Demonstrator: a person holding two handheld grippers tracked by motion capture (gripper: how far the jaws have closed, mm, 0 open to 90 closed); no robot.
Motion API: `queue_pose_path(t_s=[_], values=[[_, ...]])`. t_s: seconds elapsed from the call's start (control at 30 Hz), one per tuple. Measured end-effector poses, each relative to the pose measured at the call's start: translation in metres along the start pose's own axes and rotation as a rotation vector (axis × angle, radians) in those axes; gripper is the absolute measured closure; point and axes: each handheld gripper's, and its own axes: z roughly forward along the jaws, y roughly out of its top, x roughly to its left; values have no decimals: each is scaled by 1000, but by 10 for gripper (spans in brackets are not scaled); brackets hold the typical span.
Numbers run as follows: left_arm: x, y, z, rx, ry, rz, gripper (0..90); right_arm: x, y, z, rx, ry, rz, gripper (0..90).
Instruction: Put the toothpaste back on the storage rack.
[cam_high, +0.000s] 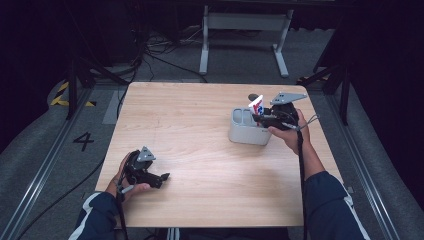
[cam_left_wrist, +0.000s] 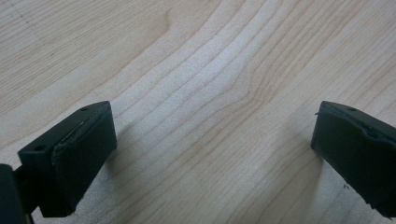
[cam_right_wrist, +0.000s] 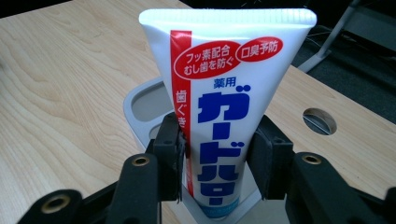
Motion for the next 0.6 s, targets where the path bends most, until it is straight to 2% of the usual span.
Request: queue_pose_path(t_s=[0.3, 0.6], values=[[0, 0, 0, 0, 0, 1, 5, 0, -7, 4, 37, 3, -11, 592], [0, 0, 0, 0, 0, 0, 6, 1, -7, 4, 47, 1, -30, 589]])
